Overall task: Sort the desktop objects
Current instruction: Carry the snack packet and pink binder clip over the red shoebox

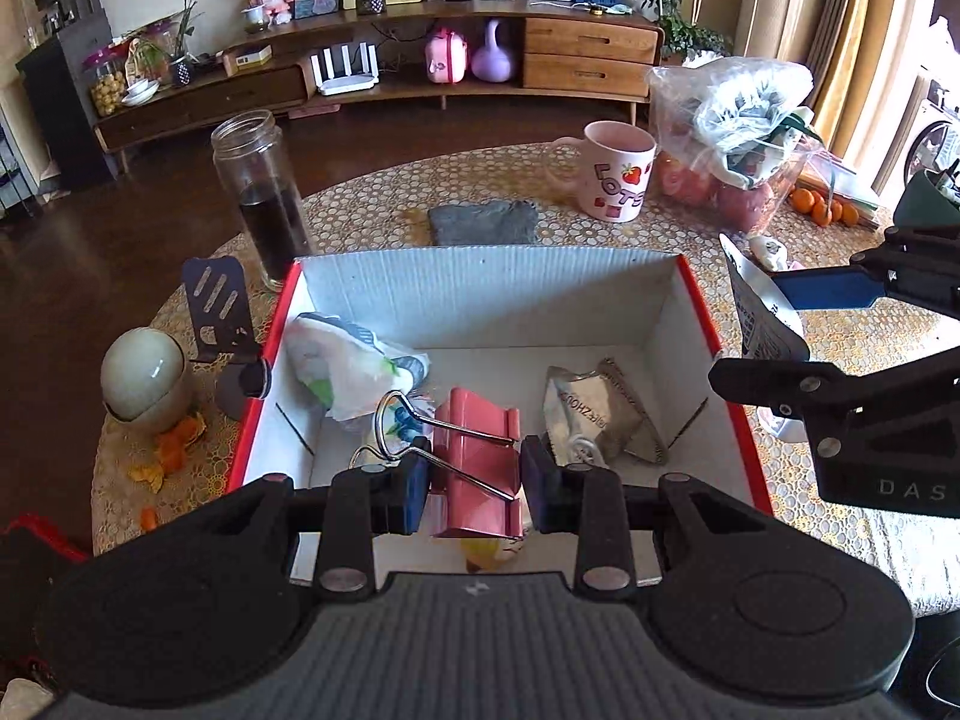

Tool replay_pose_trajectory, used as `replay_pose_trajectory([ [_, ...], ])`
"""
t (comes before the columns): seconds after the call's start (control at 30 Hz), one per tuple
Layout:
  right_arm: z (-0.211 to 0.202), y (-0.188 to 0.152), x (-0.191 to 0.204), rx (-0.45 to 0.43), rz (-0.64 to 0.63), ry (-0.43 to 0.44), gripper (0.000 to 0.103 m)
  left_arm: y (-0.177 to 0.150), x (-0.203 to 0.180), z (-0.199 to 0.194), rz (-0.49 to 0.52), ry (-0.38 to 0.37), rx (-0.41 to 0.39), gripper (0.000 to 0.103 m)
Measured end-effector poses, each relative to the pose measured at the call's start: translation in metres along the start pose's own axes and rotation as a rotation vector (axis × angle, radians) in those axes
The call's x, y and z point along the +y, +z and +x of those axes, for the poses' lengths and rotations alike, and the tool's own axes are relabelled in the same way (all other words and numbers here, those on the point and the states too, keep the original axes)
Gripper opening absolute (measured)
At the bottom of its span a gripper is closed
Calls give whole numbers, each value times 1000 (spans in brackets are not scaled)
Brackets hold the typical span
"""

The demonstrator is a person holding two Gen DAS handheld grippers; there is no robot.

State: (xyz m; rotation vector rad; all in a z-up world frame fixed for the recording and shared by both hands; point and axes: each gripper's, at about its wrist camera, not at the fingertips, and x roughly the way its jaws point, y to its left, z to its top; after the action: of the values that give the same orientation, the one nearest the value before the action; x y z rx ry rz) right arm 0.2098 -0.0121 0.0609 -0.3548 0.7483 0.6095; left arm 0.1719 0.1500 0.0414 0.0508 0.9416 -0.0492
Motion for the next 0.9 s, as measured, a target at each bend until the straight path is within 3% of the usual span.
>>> replay_pose_trajectory([
  [0.5,72,20,23,45,-4,-3,54,-5,44,56,-26,61,77,31],
  [0.9,118,16,31,124,-11,11,55,-10,49,89,8,62,138,31],
])
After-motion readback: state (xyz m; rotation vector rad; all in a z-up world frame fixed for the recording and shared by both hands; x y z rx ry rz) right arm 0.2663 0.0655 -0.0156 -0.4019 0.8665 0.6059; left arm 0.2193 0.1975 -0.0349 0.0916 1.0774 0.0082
